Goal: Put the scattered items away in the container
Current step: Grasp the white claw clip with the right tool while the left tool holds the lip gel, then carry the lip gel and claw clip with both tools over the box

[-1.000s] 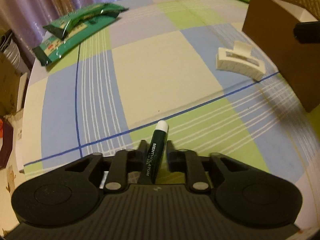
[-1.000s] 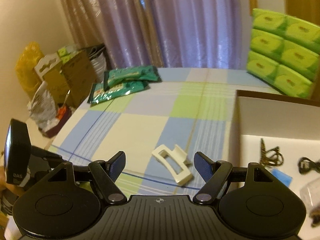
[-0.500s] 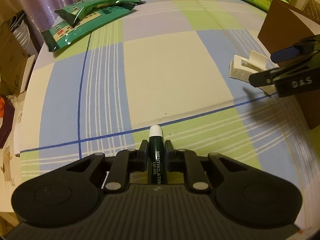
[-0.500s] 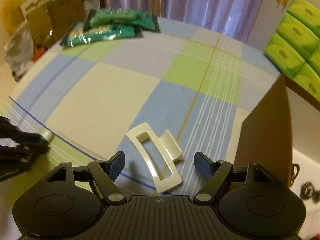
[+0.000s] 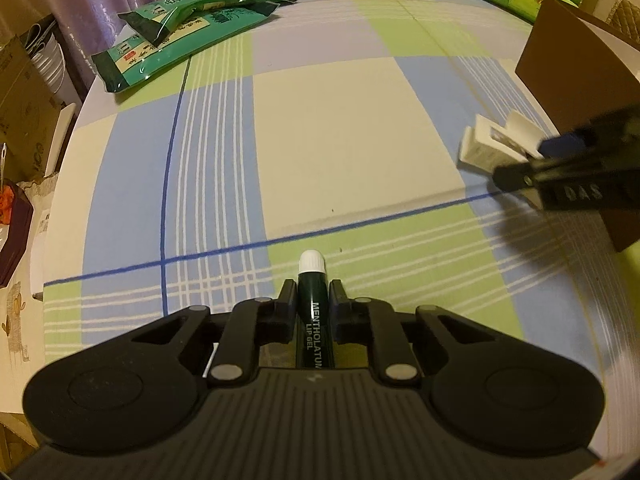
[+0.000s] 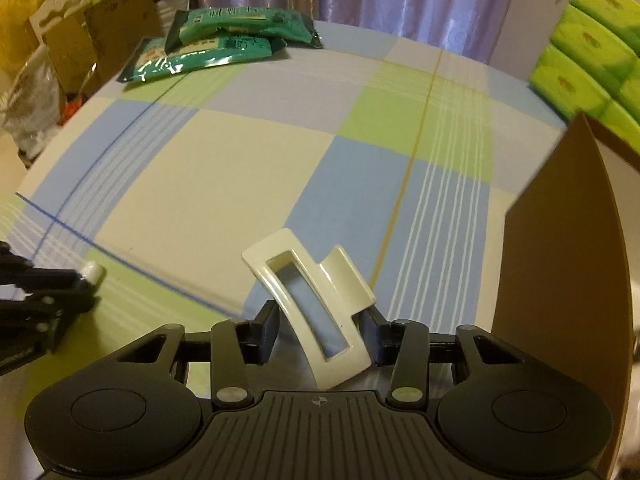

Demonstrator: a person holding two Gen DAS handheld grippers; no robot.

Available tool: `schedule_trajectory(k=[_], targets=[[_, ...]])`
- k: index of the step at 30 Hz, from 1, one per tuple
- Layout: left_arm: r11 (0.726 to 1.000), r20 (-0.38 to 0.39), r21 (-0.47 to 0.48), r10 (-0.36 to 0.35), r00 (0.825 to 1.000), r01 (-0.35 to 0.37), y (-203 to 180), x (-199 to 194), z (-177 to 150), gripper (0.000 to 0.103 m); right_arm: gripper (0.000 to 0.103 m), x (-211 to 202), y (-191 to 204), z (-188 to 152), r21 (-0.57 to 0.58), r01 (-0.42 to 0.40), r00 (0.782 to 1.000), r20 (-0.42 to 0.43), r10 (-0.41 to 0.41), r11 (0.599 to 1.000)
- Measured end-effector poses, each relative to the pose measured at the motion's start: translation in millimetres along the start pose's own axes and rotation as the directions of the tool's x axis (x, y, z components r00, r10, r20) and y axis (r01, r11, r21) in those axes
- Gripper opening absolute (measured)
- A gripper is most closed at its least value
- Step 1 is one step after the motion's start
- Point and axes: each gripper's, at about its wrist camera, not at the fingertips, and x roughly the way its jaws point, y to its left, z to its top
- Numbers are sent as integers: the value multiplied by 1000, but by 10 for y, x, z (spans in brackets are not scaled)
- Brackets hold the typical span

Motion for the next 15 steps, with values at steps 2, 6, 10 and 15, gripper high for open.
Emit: schedule_trajectory(k=[2, 6, 10, 15], targets=[[1000, -1, 0, -9, 1000, 9, -18, -30, -48, 13, 41, -105, 14, -135, 33, -16, 1000, 1, 16, 999], [999, -6, 3, -38, 999, 38, -81, -129, -204, 13, 41, -328, 32, -445, 96, -48, 999, -4, 48, 994], [997, -15, -2, -76, 997, 76, -179, -265, -430, 13, 41, -552, 55, -783, 129, -63, 998, -10, 64, 990], [994, -13, -11, -113, 993, 113, -274, -382, -594, 14, 53, -756, 89, -1099, 130, -82, 997, 17, 81, 988]])
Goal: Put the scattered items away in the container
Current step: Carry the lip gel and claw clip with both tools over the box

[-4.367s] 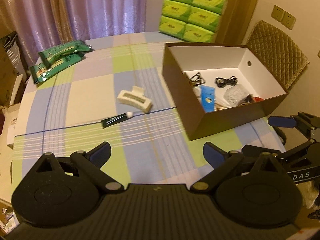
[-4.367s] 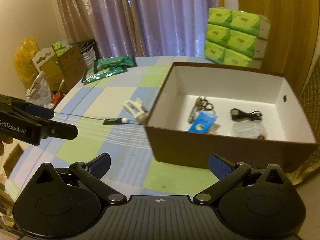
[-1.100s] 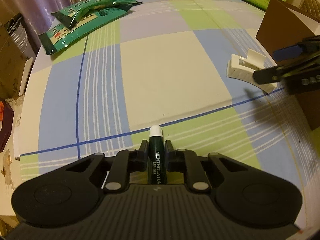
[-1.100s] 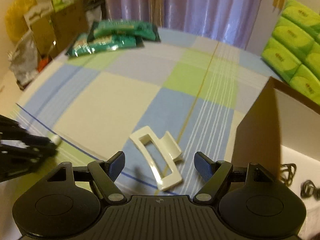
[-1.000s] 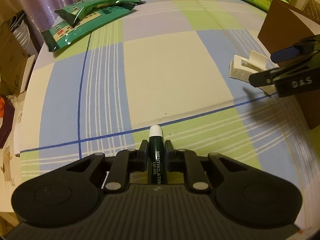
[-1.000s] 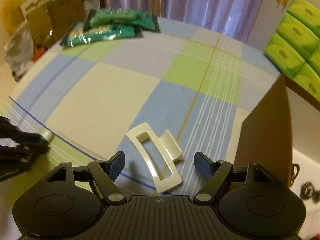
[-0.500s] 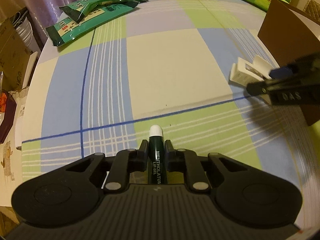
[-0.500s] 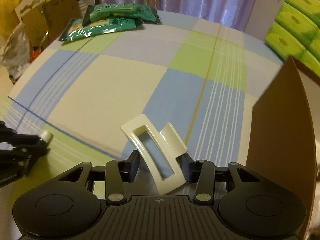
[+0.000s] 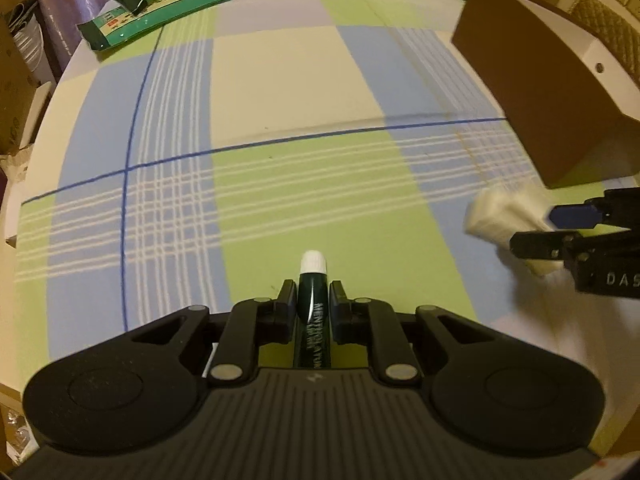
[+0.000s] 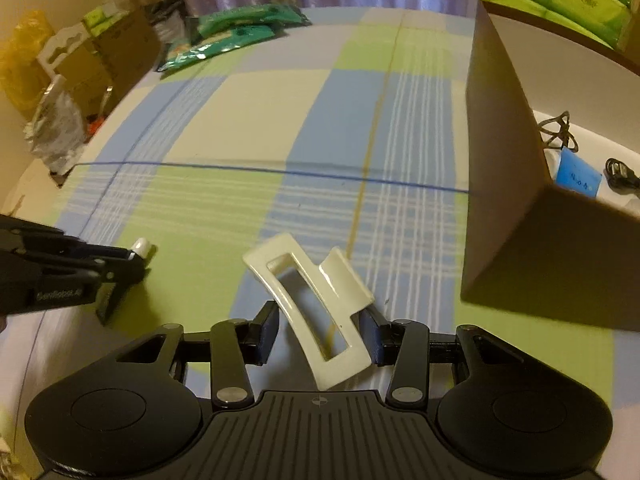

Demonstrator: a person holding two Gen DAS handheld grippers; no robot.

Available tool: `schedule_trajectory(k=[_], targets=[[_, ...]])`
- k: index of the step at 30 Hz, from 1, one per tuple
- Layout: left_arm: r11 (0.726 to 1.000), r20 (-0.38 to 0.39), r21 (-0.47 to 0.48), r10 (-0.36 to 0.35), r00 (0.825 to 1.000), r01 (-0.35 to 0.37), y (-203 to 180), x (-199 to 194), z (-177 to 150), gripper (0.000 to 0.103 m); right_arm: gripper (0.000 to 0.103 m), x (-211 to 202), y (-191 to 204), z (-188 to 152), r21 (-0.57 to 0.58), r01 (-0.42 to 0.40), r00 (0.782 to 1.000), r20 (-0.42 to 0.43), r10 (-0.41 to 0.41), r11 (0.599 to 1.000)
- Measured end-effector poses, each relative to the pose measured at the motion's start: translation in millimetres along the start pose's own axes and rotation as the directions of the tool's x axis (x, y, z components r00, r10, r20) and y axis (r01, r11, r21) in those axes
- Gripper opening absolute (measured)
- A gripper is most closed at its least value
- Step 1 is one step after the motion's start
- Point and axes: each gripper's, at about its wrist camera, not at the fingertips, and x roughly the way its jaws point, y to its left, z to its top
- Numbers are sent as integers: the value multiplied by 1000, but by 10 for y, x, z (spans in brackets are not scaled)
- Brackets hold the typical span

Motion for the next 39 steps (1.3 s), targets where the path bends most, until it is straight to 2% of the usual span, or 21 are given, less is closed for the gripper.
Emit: schedule_trajectory(k=[2, 7, 11, 13, 14, 17, 24, 28, 39], targets=[[1000, 0, 2, 8, 1000, -8, -31, -4, -18, 27, 70, -14, 11, -31, -11, 13, 1000, 16, -13, 1000], [999, 11, 5, 38, 999, -38, -90, 21, -17, 28, 71, 18, 50, -7, -73, 39, 997, 69, -34, 997], [998, 18, 23, 60, 998, -61, -154, 38, -17, 27, 70, 102, 112, -21, -142, 33, 996, 88, -21, 989], [998, 18, 17, 60, 998, -60, -181, 34, -23, 21, 59, 157, 157, -51, -181, 49, 996, 81, -34, 982], [998, 19, 15, 57, 998, -57, -194, 32, -31, 15, 44, 180, 178, -74, -201, 57, 996, 72, -44, 978], [998, 25, 4, 56, 998, -56, -251, 10, -80, 13, 38, 157, 173, -155, -215, 54, 997, 67, -40, 975], [1000, 15, -23, 8, 1000, -8, -412, -100, -260, 13, 38, -199, -84, -371, -90, 4, 996, 87, 4, 996], [1000, 16, -5, -12, 1000, 12, -582, -177, -317, 13, 38, -431, -272, -469, -16, -11, 995, 97, 12, 1000], [990, 88, 70, -126, 988, 120, -1190, -488, -323, 13, 38, -991, -783, -744, 132, 1, 990, 137, -19, 991]])
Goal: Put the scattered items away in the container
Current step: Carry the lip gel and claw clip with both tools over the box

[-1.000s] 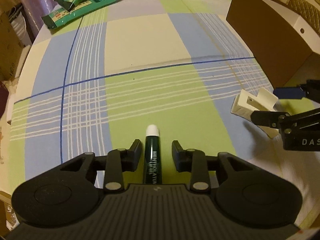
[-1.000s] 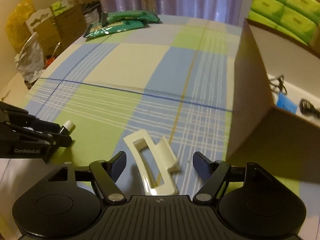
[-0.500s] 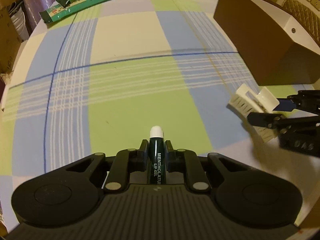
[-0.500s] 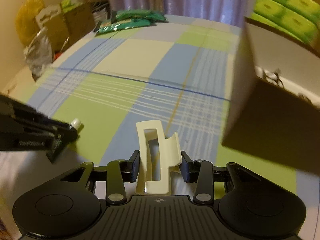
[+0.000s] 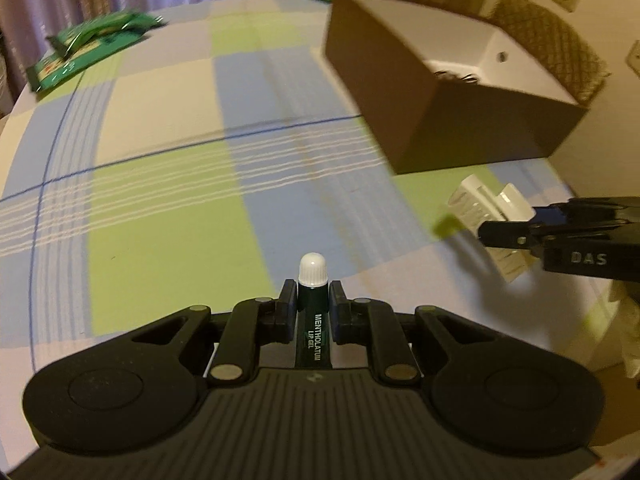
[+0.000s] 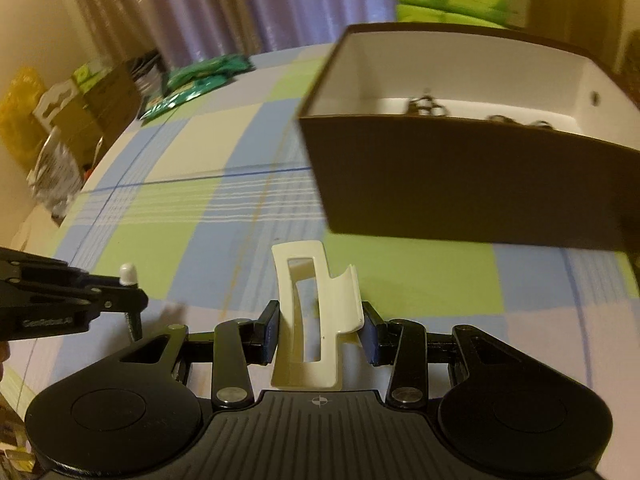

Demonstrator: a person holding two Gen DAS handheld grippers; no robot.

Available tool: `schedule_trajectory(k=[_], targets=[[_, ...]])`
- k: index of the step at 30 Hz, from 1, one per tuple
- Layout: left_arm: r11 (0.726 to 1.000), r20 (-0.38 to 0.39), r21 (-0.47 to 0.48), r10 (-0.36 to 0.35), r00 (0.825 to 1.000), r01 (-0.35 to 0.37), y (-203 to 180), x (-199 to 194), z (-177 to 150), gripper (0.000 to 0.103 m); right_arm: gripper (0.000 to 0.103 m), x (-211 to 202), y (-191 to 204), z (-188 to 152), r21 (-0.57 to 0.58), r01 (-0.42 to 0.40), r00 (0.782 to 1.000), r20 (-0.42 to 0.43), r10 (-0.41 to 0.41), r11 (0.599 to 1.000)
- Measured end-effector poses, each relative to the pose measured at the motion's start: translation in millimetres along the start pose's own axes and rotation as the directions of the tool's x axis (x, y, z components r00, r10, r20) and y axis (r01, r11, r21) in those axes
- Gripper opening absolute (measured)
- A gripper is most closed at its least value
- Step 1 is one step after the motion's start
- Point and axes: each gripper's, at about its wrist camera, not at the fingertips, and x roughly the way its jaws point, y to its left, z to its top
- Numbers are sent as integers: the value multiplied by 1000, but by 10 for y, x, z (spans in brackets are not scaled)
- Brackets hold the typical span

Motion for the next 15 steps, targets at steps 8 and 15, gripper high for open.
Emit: schedule_trajectory(k=[8, 15], targets=[[996, 68, 51, -75, 995, 71, -413, -234, 132, 13, 38, -396, -342, -23, 50, 29, 998, 58, -32, 998], [990, 123, 98, -112, 986, 100, -702, -358, 339, 13, 38, -633, -574, 22, 94, 34, 994, 96, -43, 995]])
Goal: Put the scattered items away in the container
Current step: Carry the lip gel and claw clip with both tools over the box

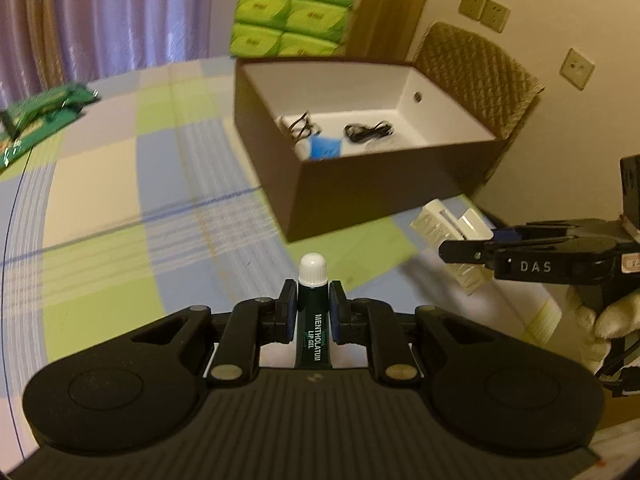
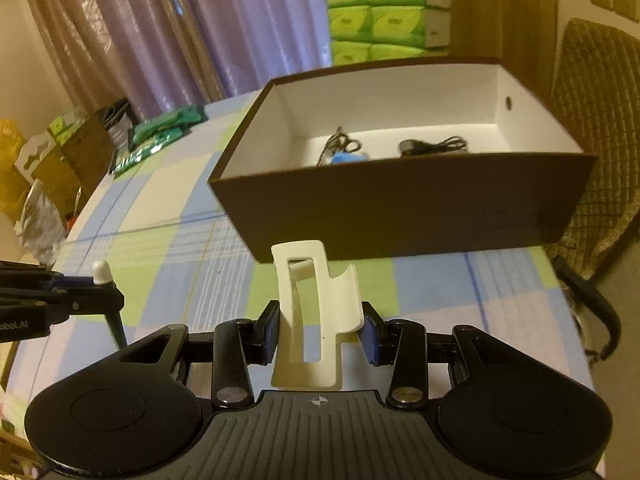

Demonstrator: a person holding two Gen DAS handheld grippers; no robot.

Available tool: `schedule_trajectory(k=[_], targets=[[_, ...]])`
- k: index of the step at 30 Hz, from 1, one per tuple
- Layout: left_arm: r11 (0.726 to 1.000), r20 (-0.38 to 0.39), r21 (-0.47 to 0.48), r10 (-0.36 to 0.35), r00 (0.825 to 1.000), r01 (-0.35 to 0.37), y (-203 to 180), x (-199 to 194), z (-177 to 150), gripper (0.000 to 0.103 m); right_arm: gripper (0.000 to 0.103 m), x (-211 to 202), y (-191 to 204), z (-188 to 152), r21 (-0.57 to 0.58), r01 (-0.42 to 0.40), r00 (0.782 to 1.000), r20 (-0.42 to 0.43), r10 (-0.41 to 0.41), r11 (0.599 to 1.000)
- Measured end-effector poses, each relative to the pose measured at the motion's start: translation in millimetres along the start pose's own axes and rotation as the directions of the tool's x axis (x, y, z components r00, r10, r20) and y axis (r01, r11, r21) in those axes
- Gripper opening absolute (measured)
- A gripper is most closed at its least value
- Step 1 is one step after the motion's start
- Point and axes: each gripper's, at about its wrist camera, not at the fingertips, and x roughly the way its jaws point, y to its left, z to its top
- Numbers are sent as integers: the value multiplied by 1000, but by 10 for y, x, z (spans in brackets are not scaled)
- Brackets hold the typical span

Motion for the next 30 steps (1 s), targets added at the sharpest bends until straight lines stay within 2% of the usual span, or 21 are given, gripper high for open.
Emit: schedule_trajectory(k=[9, 17, 22, 30], targets=[[998, 86, 54, -51, 995, 46, -350, -13, 425, 13, 38, -333, -315, 274, 23, 5, 997, 78, -7, 1000], [994, 166, 89, -78, 983, 64, -582, 128, 987, 13, 38, -447, -653, 773, -8, 24, 988, 150, -22, 1000], [993, 175, 90, -86, 981, 71, -663, 399, 1349, 13, 38, -264, -841, 1135, -21, 42, 987, 158, -38, 999], [996, 97, 67, -64, 993, 57, -668, 1128, 1823, 13, 38, 335, -1119, 1607, -31, 66, 995, 71, -64, 997]])
